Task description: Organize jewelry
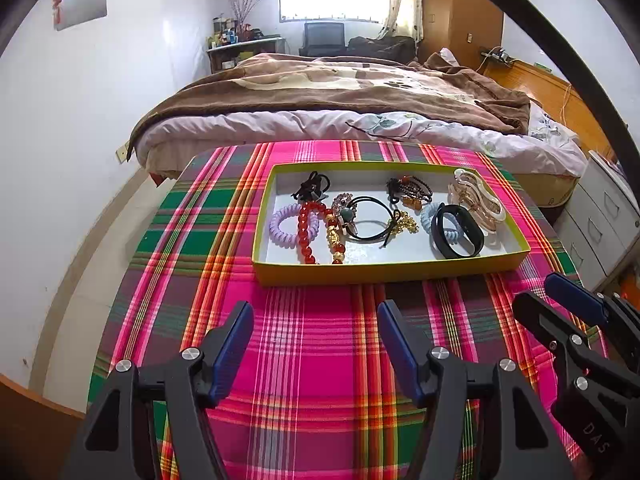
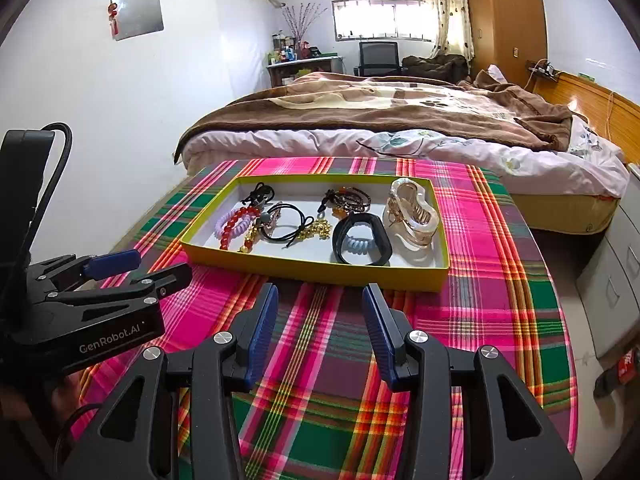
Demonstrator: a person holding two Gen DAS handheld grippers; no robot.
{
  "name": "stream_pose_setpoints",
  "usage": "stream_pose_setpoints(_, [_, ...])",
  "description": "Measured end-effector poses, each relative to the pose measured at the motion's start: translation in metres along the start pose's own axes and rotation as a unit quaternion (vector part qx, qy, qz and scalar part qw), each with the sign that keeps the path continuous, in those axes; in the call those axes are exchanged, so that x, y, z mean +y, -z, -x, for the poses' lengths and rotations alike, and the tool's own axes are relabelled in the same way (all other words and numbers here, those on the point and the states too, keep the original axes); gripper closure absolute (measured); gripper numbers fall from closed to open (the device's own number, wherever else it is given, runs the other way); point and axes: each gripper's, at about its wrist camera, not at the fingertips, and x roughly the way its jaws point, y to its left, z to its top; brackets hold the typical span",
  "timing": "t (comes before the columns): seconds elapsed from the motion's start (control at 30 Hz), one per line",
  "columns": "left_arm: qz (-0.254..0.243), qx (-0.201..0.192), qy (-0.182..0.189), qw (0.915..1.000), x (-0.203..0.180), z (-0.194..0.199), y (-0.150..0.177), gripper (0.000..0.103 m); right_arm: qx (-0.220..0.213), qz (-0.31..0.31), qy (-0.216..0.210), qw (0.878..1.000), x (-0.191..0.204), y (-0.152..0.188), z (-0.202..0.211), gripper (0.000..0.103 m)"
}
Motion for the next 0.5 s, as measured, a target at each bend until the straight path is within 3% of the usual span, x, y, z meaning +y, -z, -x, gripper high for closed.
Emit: stream_pose_setpoints(0.5, [-0.001, -0.004, -0.002, 1.0000, 0.0010, 0.0059, 0.0053, 0.039, -0.007, 0.001, 0.000, 1.000, 0.0056, 0.0036, 0.0098, 0.058])
